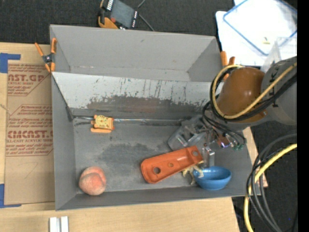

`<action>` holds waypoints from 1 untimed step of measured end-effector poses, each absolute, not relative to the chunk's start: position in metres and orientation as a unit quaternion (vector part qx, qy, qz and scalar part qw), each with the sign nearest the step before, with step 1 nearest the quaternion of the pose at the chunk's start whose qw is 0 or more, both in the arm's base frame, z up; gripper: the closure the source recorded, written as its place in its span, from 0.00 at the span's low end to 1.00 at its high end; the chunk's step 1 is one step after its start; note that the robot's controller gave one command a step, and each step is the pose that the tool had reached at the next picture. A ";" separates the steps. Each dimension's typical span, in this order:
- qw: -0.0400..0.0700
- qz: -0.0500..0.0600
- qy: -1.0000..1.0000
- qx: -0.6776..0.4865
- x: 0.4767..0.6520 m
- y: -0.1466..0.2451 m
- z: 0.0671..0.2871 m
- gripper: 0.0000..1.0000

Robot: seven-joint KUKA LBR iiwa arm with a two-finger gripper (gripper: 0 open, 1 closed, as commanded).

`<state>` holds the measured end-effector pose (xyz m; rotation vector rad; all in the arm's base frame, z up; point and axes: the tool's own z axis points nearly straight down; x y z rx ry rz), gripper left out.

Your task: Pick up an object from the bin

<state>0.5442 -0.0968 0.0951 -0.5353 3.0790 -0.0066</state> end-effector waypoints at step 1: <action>0.013 -0.003 0.977 -0.211 0.541 -0.075 0.177 1.00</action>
Offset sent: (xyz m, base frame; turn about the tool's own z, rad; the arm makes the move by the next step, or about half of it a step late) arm 0.0000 0.0000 0.0000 0.0000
